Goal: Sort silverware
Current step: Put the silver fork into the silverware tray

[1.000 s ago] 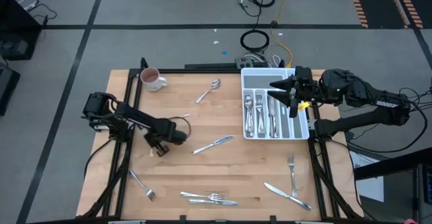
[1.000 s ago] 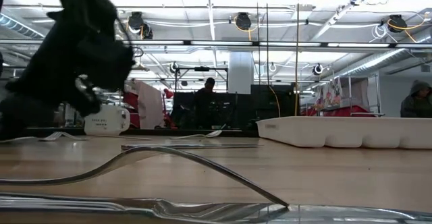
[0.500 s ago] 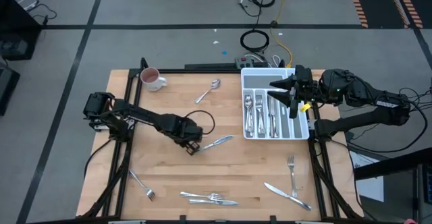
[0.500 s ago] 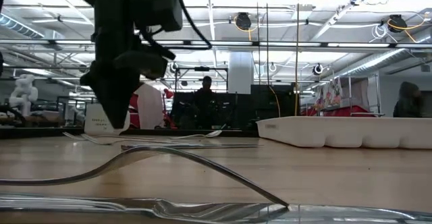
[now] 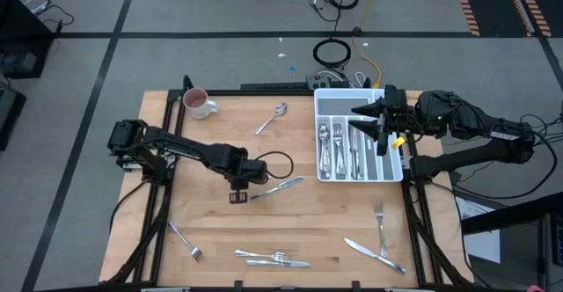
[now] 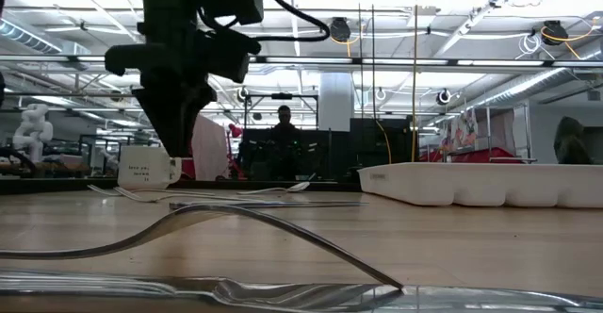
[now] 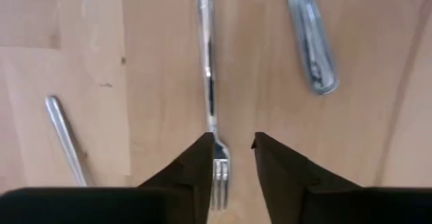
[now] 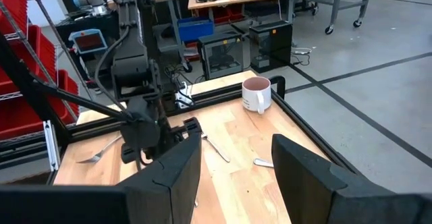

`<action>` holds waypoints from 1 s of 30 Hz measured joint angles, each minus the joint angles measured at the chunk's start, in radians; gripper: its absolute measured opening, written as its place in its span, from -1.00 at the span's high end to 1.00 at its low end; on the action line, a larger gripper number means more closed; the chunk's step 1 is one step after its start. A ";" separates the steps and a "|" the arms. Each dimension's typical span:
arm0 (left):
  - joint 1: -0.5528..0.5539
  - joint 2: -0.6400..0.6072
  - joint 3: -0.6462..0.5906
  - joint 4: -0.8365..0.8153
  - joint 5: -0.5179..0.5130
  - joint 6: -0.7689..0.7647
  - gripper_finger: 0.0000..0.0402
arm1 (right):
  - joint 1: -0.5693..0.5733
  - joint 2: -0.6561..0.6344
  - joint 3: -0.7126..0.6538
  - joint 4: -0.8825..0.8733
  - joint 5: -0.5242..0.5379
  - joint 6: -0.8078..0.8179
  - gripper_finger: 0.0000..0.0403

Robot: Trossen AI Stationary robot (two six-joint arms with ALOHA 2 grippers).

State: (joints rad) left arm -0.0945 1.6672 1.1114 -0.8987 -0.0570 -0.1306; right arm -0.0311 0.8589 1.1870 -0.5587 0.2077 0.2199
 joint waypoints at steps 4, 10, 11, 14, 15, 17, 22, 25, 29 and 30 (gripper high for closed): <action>0.031 0.000 -0.005 0.004 0.000 0.039 0.22 | 0.000 0.000 0.000 0.001 0.000 0.001 0.15; 0.058 0.000 -0.005 0.033 0.003 0.096 -0.04 | 0.000 0.000 0.000 0.001 0.000 0.003 0.15; 0.057 0.000 -0.005 0.034 0.004 0.111 -0.06 | 0.000 0.000 0.000 0.001 0.000 0.003 0.15; 0.060 0.000 -0.005 0.037 0.039 0.120 -0.10 | 0.000 0.000 0.000 0.001 0.000 -0.003 0.15; 0.063 0.000 -0.005 0.037 0.055 0.121 -0.10 | 0.000 0.000 0.000 0.001 0.000 -0.005 0.15; 0.063 0.000 -0.009 0.042 0.055 0.136 -0.10 | 0.000 0.000 0.000 0.000 0.000 -0.012 0.15; 0.083 0.000 -0.075 0.110 0.089 0.164 -0.10 | 0.000 0.000 0.000 0.000 0.000 -0.022 0.15; 0.098 0.000 -0.126 0.138 0.100 0.164 -0.10 | 0.000 0.000 0.000 -0.008 0.000 -0.023 0.15; 0.125 0.000 -0.200 0.254 0.127 0.166 -0.09 | 0.000 0.000 0.000 -0.022 0.000 -0.023 0.15; 0.133 0.002 -0.217 0.266 0.152 0.165 -0.06 | 0.000 0.000 0.000 -0.023 0.000 -0.023 0.15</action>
State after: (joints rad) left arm 0.0383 1.6691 0.8941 -0.6325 0.0951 0.0347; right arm -0.0311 0.8585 1.1870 -0.5812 0.2077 0.1970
